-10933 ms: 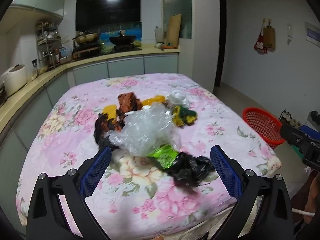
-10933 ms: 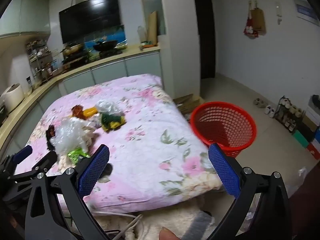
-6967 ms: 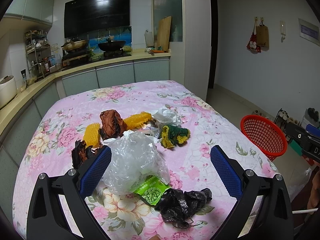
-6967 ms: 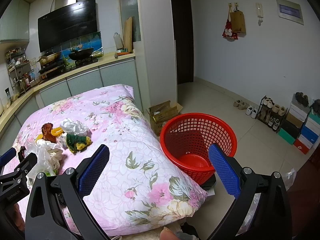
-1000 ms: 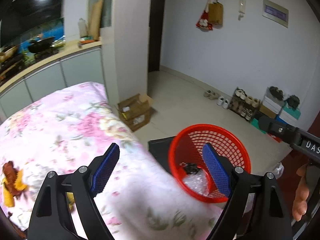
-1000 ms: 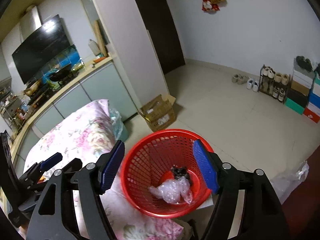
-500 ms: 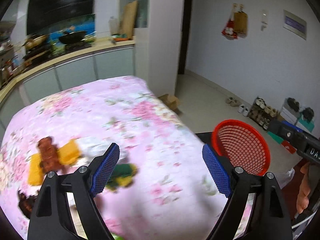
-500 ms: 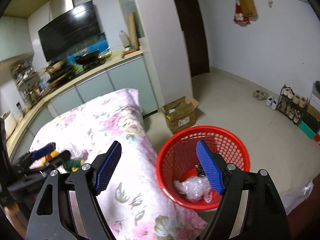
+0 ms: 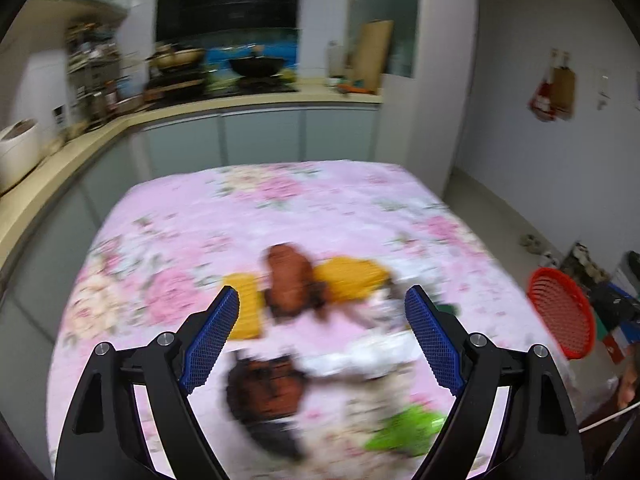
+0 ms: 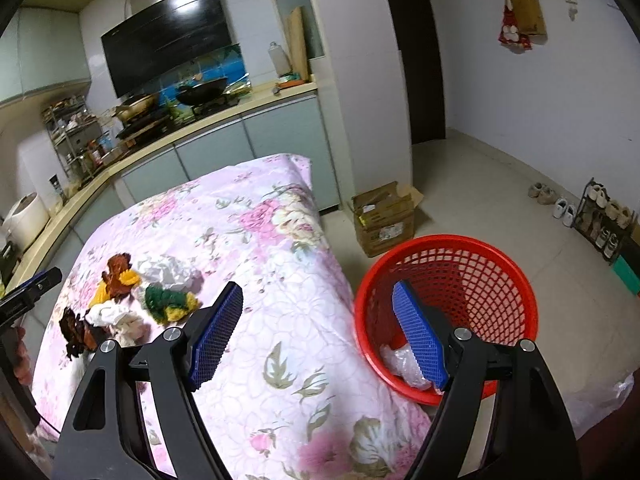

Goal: Collect trash
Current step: 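Return both tools to the bedspread trash, then grasp the black and brown bags with left tool while right tool grasps white wrapper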

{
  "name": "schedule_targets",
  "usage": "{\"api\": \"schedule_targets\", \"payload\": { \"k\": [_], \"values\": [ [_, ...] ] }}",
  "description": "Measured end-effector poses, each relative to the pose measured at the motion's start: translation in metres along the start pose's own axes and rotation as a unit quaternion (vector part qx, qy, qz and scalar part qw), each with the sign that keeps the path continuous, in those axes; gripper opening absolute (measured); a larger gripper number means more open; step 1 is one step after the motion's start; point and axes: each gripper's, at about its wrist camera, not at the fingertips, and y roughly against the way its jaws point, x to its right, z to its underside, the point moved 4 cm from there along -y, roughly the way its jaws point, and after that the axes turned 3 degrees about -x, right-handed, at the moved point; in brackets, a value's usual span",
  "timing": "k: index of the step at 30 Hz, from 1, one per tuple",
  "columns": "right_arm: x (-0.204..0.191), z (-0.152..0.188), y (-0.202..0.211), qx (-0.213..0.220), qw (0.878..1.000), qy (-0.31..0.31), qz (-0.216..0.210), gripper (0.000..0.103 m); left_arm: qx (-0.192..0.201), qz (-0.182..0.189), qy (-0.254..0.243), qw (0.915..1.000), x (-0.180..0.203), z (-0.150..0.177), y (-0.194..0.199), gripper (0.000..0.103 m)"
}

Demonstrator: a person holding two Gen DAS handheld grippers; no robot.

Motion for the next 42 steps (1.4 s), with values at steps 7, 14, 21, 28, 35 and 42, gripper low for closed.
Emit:
{"api": "schedule_targets", "payload": {
  "k": [7,14,21,28,35,42],
  "values": [
    [-0.022,0.008,-0.008,-0.015,0.999,0.016,-0.024,0.075,-0.030,-0.002,0.030,0.9991,-0.044,0.022,-0.008,0.082],
    [-0.042,0.017,-0.016,-0.032,0.998,0.033,-0.039,0.075,-0.068,0.020,0.043,0.9965,-0.047,0.042,-0.034,0.082],
    [-0.050,0.020,-0.022,-0.041,0.997,0.037,-0.046,0.075,-0.081,0.014,0.045,0.9956,-0.047,0.051,-0.054,0.077],
    [-0.067,0.020,-0.034,-0.052,0.996,0.047,-0.060,0.075,-0.086,0.018,0.029,0.9957,-0.040,0.058,-0.062,0.048],
    [-0.095,0.012,-0.052,-0.054,0.993,0.070,-0.078,0.075,-0.056,0.001,0.021,0.9982,-0.040,0.049,-0.048,0.035],
    [-0.129,-0.005,-0.082,-0.048,0.988,0.095,-0.108,0.075,-0.020,-0.014,0.042,0.9988,-0.050,0.034,-0.030,0.035]
  ]
}}
